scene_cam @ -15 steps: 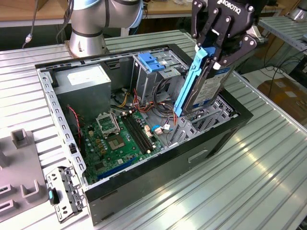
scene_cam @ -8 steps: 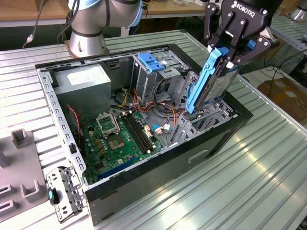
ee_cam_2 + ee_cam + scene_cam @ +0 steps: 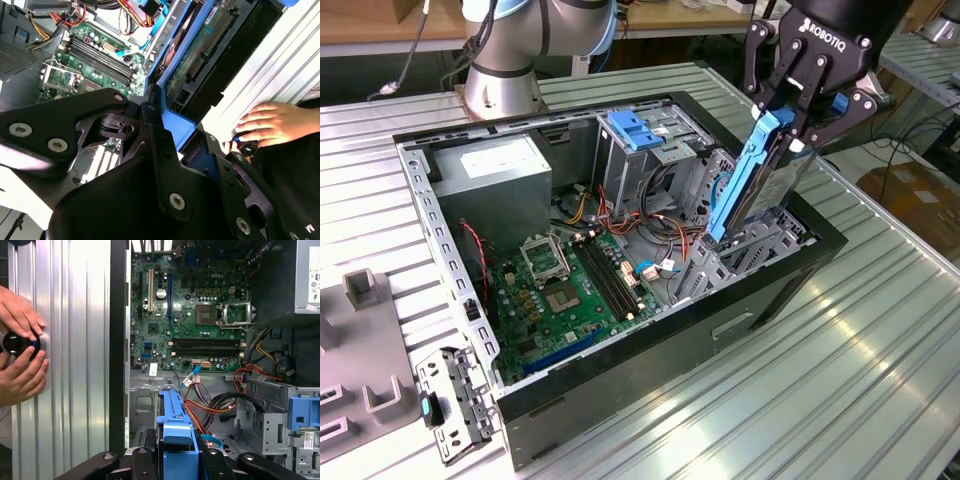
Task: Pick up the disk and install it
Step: 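Insert the disk into the insertion slot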
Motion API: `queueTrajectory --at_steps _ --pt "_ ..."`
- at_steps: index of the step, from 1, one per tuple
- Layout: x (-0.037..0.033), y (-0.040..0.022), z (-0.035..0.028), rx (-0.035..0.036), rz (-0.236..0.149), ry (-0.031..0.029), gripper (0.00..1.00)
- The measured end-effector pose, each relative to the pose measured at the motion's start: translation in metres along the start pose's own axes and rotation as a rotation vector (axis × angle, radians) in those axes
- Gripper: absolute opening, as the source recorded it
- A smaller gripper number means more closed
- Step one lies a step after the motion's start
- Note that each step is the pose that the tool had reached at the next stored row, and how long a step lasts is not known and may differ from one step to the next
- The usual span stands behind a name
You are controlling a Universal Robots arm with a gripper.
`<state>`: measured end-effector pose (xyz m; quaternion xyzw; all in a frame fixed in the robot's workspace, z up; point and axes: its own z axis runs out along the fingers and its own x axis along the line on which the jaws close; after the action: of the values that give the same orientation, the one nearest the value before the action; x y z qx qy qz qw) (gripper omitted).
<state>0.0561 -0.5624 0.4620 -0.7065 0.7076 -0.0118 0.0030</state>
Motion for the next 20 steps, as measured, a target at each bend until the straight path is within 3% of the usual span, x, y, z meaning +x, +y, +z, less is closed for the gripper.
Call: queueTrajectory --at_steps 3,20 --pt "-0.0001 -0.0039 0.0076 -0.0002 0.016 0.0 0.37" --pt "-0.0011 -0.004 0.018 -0.0003 0.022 -0.0043 0.37"
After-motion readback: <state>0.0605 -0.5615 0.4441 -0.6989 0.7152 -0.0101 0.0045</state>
